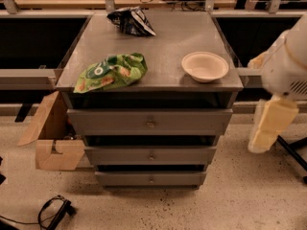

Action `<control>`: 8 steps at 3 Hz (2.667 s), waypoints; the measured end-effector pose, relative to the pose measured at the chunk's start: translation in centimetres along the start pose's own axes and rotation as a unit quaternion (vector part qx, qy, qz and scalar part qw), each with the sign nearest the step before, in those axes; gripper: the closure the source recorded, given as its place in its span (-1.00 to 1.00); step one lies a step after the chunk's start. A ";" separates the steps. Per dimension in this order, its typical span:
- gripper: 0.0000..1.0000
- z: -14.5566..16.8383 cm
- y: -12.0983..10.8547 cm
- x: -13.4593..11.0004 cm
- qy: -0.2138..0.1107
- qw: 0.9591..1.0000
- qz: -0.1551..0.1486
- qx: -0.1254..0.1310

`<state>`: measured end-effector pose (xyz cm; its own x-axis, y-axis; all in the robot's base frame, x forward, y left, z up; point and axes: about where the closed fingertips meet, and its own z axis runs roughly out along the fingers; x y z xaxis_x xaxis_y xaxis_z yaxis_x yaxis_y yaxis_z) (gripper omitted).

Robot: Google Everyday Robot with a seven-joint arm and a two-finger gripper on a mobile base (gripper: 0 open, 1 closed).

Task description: Open top drawer

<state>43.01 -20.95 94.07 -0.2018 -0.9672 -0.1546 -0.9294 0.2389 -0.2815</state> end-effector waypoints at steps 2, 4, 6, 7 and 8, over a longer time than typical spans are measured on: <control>-1.00 12.8 3.2 0.3 0.029 0.995 -0.091 0.003; -1.00 17.1 2.6 0.1 0.046 0.991 -0.127 0.003; -1.00 22.0 -2.9 -0.9 0.072 0.993 -0.090 -0.016; -1.00 25.1 -5.9 -1.4 0.084 0.993 -0.076 -0.028; -1.00 27.6 -7.4 -1.5 0.084 0.994 -0.064 -0.041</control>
Offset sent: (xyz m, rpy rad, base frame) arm 0.0278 0.0189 -0.2245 -0.1987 0.0128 0.2563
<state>58.71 -18.89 70.22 -0.1223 -0.9917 0.0402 -0.9713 0.1113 -0.2101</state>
